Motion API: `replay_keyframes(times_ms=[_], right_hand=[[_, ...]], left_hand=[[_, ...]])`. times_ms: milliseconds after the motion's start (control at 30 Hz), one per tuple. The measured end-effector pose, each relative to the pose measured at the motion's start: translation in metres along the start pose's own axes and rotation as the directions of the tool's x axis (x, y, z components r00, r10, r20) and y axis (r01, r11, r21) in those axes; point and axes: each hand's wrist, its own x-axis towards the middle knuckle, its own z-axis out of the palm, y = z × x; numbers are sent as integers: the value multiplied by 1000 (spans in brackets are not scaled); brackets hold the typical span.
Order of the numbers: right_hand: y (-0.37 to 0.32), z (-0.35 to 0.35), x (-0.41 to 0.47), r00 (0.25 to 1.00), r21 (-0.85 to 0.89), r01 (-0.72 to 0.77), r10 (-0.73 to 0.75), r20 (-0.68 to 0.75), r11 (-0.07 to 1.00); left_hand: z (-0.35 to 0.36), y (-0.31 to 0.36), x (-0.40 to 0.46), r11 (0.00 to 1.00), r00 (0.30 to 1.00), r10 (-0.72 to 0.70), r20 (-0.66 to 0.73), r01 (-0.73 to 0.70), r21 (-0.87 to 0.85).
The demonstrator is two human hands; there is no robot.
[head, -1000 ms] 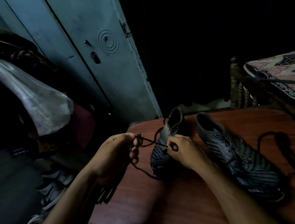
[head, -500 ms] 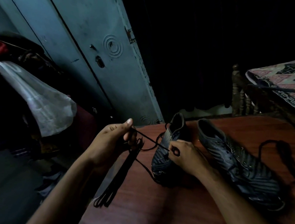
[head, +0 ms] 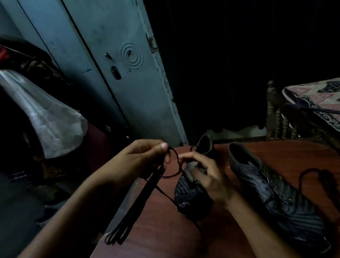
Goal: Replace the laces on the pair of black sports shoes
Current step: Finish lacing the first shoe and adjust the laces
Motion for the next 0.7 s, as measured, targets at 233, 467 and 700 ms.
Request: replay_keyframes(times_ms=[233,467,700], right_hand=[[-31,0,-2,984,500,-167,178,26,850],[-19,-18,5,963,847,5,225,-147,531],[-16,-27,10,872,865,61,395,-289,498]], left_hand=[[1,-9,18,924,987,34,158,-92,371],[3,-57,16,998,1000,-7,23,9,-58],[15,-95,16,911,935,310,-175,-239,336]])
